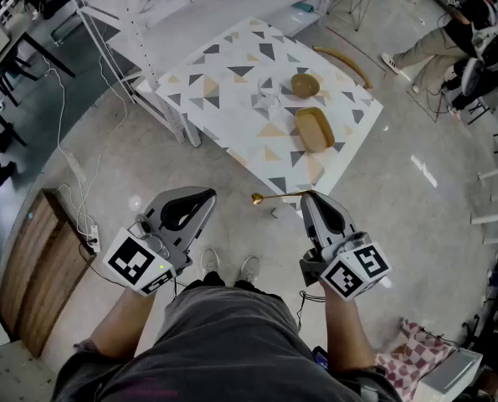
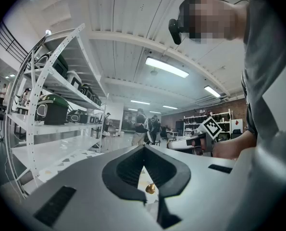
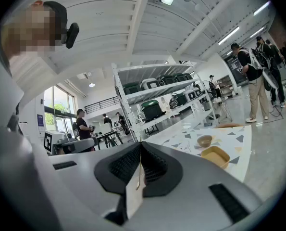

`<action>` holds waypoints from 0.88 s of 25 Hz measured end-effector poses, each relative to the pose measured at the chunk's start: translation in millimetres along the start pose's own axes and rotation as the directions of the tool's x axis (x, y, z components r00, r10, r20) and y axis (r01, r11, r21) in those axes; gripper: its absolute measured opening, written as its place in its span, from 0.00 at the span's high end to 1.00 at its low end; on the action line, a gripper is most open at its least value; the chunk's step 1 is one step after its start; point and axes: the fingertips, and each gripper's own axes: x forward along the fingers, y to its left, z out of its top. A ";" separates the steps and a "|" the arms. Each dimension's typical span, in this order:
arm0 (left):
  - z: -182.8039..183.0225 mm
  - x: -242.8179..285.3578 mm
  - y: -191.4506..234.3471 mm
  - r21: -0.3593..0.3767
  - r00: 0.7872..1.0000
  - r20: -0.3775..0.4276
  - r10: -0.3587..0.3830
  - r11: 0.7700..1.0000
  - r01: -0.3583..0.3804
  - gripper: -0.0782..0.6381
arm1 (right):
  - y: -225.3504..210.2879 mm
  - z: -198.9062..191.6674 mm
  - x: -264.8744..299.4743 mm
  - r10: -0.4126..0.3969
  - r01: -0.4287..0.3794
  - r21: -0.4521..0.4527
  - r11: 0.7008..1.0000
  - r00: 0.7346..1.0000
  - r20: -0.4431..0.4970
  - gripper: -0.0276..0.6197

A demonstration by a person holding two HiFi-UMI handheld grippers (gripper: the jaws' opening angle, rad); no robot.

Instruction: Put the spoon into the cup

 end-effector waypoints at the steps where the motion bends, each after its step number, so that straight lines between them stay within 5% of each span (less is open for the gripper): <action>1: -1.1 1.7 -0.3 -0.001 1.000 0.001 0.000 1.000 0.000 0.87 | -1.6 -0.5 0.1 0.000 0.000 -0.002 1.000 1.000 -0.002 0.92; 22: -10.6 11.1 -42.2 0.004 0.998 -0.004 0.061 0.998 -0.061 0.87 | -21.8 -3.5 -27.4 0.061 -0.061 0.033 0.998 0.998 -0.006 0.92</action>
